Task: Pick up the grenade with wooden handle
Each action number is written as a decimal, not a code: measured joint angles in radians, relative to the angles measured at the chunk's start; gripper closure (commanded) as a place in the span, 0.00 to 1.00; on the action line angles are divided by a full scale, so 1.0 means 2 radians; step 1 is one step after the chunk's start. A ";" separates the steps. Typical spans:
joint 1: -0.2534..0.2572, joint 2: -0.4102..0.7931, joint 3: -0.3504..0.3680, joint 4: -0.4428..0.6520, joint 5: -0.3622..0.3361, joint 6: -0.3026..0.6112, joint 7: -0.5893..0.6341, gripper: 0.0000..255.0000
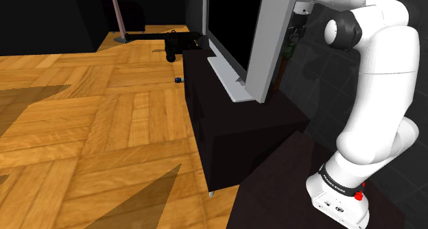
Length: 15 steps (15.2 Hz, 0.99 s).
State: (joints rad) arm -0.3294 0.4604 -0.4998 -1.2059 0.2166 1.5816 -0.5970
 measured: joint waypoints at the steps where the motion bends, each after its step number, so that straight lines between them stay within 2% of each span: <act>1: -0.001 0.001 0.000 0.008 0.000 -0.006 0.000 1.00; 10: -0.025 0.027 0.002 0.108 0.012 -0.081 0.002 1.00; 15: -0.051 0.061 0.007 0.200 0.026 -0.137 0.005 1.00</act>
